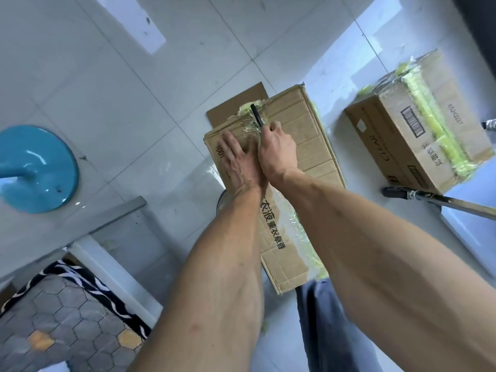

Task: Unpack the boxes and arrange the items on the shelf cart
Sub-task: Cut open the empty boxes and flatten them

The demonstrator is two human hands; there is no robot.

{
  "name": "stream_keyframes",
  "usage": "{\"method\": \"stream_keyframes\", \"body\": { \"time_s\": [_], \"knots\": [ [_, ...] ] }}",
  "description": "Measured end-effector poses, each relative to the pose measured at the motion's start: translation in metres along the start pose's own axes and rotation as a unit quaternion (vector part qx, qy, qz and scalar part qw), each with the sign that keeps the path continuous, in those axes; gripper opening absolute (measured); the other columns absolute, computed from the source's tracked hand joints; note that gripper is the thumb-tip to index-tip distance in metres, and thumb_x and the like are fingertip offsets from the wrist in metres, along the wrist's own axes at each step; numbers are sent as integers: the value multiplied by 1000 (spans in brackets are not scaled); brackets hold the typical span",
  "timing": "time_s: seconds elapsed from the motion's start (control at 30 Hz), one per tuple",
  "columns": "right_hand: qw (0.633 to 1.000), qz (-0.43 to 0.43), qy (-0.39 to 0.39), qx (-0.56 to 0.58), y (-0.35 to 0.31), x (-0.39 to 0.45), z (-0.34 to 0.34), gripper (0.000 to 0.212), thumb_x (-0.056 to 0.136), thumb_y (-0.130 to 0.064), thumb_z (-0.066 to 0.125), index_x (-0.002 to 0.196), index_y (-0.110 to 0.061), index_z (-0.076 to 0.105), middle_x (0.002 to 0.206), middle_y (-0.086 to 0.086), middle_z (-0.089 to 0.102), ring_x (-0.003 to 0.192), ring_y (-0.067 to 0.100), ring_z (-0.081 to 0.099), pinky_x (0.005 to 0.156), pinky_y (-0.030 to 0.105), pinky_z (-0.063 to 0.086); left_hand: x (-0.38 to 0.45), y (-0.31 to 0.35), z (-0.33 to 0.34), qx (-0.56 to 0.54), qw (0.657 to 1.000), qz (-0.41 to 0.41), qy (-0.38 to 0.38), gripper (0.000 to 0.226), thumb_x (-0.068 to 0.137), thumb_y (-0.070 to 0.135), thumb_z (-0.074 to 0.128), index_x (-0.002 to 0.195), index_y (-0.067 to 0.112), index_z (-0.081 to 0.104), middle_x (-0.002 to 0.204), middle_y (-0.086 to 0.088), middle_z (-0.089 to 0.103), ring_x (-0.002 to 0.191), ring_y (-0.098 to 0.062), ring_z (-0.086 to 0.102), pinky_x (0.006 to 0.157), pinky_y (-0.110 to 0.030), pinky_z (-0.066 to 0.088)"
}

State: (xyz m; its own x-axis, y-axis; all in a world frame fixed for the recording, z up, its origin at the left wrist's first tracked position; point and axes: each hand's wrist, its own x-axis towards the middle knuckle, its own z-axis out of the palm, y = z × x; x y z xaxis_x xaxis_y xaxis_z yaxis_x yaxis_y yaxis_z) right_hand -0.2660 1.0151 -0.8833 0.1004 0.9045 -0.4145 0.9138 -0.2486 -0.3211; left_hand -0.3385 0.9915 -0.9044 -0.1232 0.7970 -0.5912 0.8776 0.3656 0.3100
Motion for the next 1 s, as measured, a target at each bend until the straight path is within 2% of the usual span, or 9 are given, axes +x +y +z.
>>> {"method": "stream_keyframes", "body": {
  "time_s": [0.1,0.2,0.3,0.5,0.67,0.8,0.9,1.0],
  "knots": [
    [1000,-7,10,-7,-3,10,2,21,100,-15,45,111,-1,57,117,17,52,83,37,60,66,38,39,3,-4,6,63,997,29,23,55,100,17,42,151,33,26,162,-20,-9,150,-40,-7,116,-53,21],
    [1000,-6,-1,-2,-2,13,4,20,98,-12,47,109,0,58,117,18,53,87,39,61,67,38,41,4,-10,13,64,996,17,57,43,101,22,41,142,35,41,164,-15,2,150,-35,1,114,-49,25],
    [999,-28,-24,2,4,11,4,23,100,-15,43,110,1,57,118,19,51,90,41,60,74,45,48,7,-10,14,55,996,10,73,36,102,27,43,136,36,47,163,-13,9,150,-34,6,112,-48,27],
    [999,-36,-38,13,3,16,3,24,99,-8,40,102,3,62,114,23,52,86,43,62,72,44,47,9,-7,17,67,995,20,78,50,99,22,45,145,40,38,164,-9,7,150,-31,6,109,-48,30],
    [997,-37,-61,-17,9,9,10,27,100,-9,37,105,1,61,114,22,53,88,43,63,65,39,35,7,-13,25,95,993,19,63,57,100,21,43,148,45,26,165,-7,-1,151,-29,0,111,-45,28],
    [993,-11,-109,-32,22,-10,17,26,97,-9,43,105,-1,66,109,20,57,93,40,63,72,39,46,12,-14,27,126,990,8,57,65,99,8,41,151,43,23,165,-8,-6,151,-31,-4,112,-44,28],
    [990,-2,-140,-34,37,-38,20,24,94,-8,45,103,-3,67,106,19,57,90,38,62,71,37,46,10,-13,29,144,988,0,54,71,92,21,58,151,41,24,165,-11,-7,151,-33,-3,109,-44,30],
    [995,4,-95,-3,44,-49,22,21,97,-9,43,112,0,55,103,20,59,87,38,62,67,39,43,7,-13,32,179,982,17,51,76,91,32,61,153,37,19,163,-17,-9,150,-36,-4,109,-48,30]
  ]
}}
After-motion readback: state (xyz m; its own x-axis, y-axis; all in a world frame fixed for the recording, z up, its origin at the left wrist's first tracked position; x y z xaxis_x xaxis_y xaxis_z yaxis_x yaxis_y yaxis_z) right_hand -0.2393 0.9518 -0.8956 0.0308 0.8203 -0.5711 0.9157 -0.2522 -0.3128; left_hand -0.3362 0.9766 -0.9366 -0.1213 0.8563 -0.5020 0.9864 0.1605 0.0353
